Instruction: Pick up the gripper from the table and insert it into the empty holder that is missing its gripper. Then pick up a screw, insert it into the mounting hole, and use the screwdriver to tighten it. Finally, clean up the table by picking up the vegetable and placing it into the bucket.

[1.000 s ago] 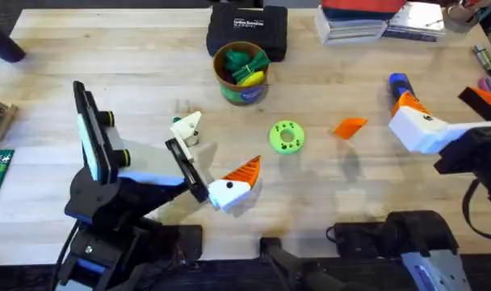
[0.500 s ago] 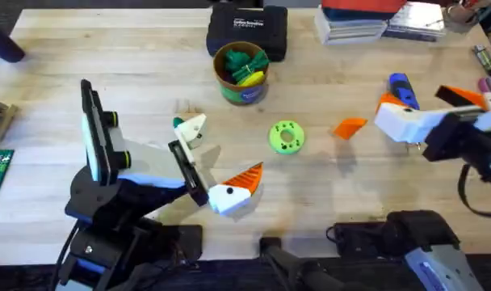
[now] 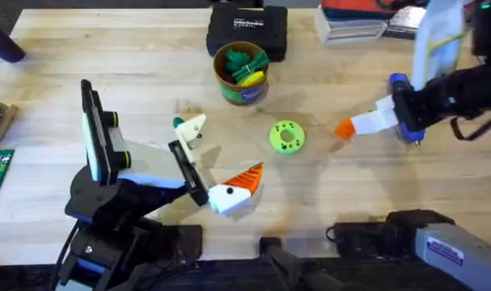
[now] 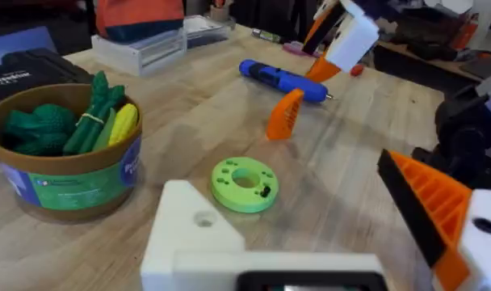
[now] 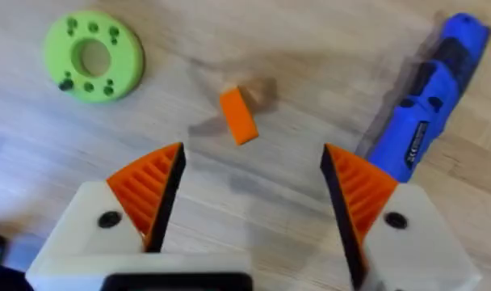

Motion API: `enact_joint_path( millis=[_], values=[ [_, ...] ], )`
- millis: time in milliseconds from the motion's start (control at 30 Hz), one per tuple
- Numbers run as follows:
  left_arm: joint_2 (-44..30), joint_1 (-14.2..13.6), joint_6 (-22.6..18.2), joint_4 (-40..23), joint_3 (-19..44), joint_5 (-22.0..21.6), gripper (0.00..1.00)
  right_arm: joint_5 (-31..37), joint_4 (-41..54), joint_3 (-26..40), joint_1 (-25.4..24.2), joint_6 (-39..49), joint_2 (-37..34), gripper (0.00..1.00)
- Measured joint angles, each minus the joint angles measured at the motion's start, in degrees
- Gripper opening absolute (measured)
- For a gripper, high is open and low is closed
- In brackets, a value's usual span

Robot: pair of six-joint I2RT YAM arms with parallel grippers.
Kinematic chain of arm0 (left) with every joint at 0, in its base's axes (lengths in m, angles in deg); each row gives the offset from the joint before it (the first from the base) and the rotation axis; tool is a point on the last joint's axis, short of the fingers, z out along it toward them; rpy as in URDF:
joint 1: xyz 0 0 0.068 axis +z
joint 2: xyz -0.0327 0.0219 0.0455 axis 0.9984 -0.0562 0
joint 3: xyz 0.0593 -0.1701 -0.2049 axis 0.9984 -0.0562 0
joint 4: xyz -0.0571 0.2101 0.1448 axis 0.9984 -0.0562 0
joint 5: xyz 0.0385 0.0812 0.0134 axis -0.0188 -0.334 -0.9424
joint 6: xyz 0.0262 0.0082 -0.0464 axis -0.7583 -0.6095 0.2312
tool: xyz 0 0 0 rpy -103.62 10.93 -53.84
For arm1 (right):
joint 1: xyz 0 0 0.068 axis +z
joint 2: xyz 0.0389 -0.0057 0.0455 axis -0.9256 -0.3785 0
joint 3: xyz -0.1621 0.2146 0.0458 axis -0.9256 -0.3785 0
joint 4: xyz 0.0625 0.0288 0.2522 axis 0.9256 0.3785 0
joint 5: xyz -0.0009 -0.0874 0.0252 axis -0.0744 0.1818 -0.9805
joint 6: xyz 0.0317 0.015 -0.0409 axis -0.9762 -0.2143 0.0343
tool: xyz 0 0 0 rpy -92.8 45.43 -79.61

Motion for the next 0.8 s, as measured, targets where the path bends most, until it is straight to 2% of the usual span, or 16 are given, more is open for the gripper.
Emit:
enact_joint_path(
  millis=[300, 467, 533, 633, 800],
  values=[
    [0.0, 0.0, -0.01, 0.0, 0.0, 0.02, 0.985, 0.91, -0.69, 0.0, 0.0, 12.2, -13.37, 0.993],
    [0.0, 0.0, 0.01, 0.0, 0.0, 0.02, 0.985, 1.29, -2.13, 0.0, 0.8, 14.84, -17.99, 0.99],
    [0.0, 0.0, 0.01, 0.0, 0.0, 0.02, 0.985, 1.36, -3.02, 0.0, 1.58, 15.44, -18.57, 0.959],
    [0.0, 0.0, -0.01, 0.0, 0.0, 0.04, 0.985, 1.36, -3.24, 0.0, 2.72, 16.06, -18.65, 0.844],
    [0.0, 0.0, -0.01, 0.0, 0.0, 0.17, 0.985, 1.61, -3.18, 0.01, 3.1, 16.71, -18.65, 0.566]
  ],
)
